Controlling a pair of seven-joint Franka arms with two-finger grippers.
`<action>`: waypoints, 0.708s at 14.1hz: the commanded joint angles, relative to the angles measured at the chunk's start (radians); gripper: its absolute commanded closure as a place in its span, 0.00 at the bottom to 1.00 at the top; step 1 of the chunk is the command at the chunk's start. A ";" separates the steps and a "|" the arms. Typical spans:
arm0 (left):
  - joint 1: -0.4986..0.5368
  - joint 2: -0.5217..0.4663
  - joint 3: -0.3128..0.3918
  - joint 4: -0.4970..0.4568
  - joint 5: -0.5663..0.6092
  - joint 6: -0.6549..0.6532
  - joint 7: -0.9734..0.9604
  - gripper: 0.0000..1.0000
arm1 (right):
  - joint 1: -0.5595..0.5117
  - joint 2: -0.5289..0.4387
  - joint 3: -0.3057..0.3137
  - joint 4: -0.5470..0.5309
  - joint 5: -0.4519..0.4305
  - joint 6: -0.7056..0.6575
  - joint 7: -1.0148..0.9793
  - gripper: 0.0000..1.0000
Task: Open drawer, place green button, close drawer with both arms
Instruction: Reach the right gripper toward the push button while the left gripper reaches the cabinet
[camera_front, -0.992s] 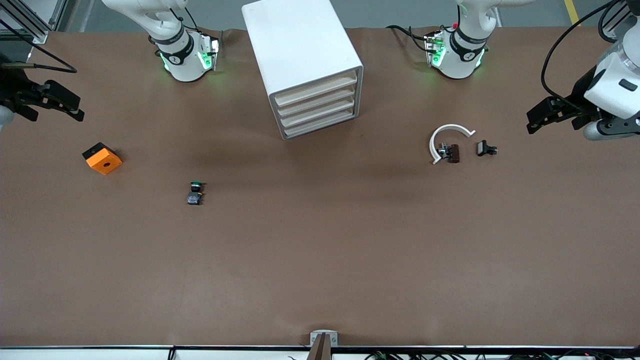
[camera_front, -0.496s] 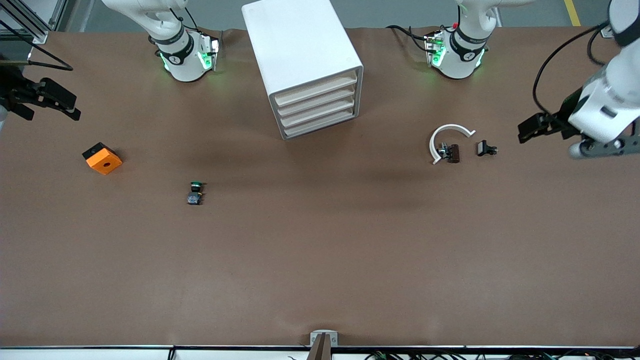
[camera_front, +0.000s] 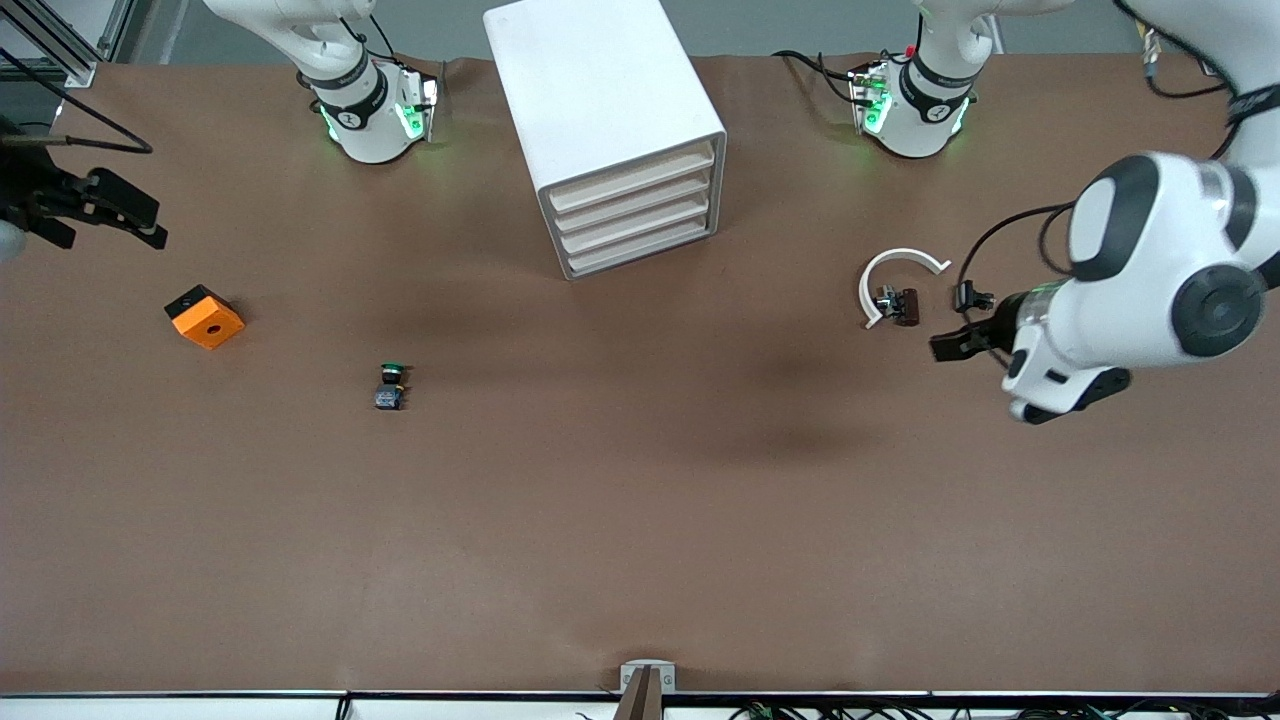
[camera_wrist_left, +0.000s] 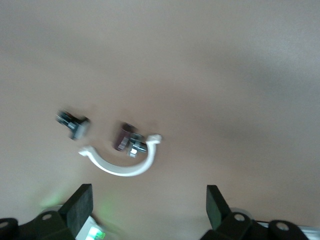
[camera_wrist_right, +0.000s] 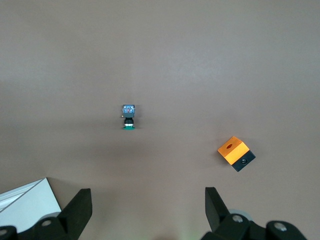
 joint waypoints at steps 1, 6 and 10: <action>-0.038 0.082 0.000 0.029 -0.059 0.024 -0.172 0.00 | 0.005 0.065 0.006 0.026 0.003 0.021 0.001 0.00; -0.162 0.220 0.000 0.029 -0.125 0.133 -0.579 0.00 | 0.086 0.177 0.009 0.026 -0.012 0.085 0.000 0.00; -0.204 0.271 -0.002 0.021 -0.231 0.145 -0.767 0.00 | 0.100 0.244 0.009 0.025 0.000 0.171 -0.002 0.00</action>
